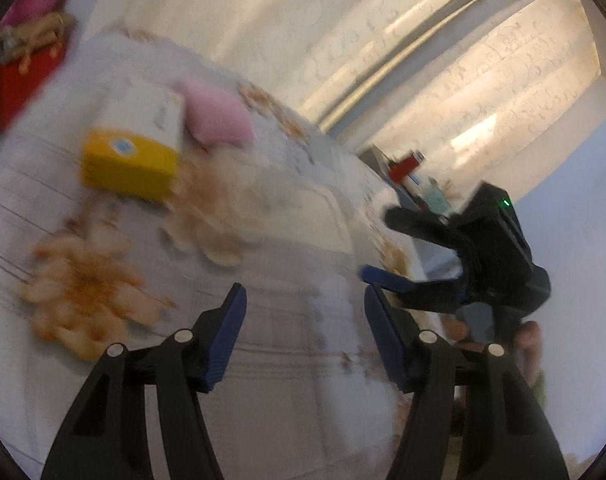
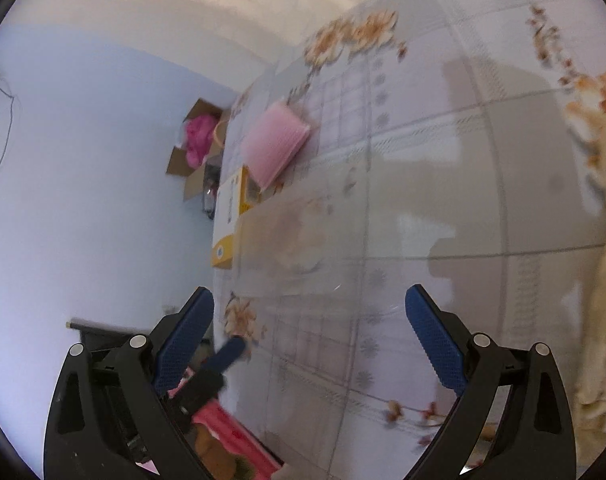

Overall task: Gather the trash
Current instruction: 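Move the left gripper toward the rim of the clear plastic container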

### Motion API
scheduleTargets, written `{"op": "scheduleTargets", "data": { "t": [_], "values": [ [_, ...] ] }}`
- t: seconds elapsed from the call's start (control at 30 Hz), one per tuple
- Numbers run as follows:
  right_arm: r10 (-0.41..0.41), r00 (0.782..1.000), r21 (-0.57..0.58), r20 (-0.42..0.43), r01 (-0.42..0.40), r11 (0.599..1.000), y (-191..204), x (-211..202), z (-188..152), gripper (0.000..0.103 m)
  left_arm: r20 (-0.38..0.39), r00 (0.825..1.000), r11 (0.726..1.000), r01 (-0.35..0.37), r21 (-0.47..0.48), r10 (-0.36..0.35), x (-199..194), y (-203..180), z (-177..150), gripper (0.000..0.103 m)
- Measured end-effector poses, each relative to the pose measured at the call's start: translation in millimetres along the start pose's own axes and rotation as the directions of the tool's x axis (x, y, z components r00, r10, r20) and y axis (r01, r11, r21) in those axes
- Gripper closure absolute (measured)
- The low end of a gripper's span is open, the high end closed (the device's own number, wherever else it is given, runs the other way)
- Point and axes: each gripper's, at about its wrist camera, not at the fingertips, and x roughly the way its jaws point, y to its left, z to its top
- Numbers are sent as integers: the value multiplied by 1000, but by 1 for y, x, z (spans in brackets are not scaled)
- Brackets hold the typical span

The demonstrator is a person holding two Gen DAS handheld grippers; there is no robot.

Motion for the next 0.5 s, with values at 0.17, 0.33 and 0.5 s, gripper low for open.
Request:
{"op": "scheduleTargets", "data": {
  "t": [0.17, 0.33, 0.5],
  "values": [
    [-11, 1000, 55, 23, 10, 998, -10, 9, 17, 10, 47, 993, 994, -109, -6, 109, 5, 12, 15, 36],
    [-49, 999, 68, 22, 47, 997, -14, 32, 30, 10, 8, 984, 984, -176, 26, 176, 38, 14, 26, 36],
    [-119, 993, -7, 15, 120, 993, 0, 40, 25, 10, -1, 985, 985, -174, 1, 174, 48, 14, 24, 32]
  ]
}}
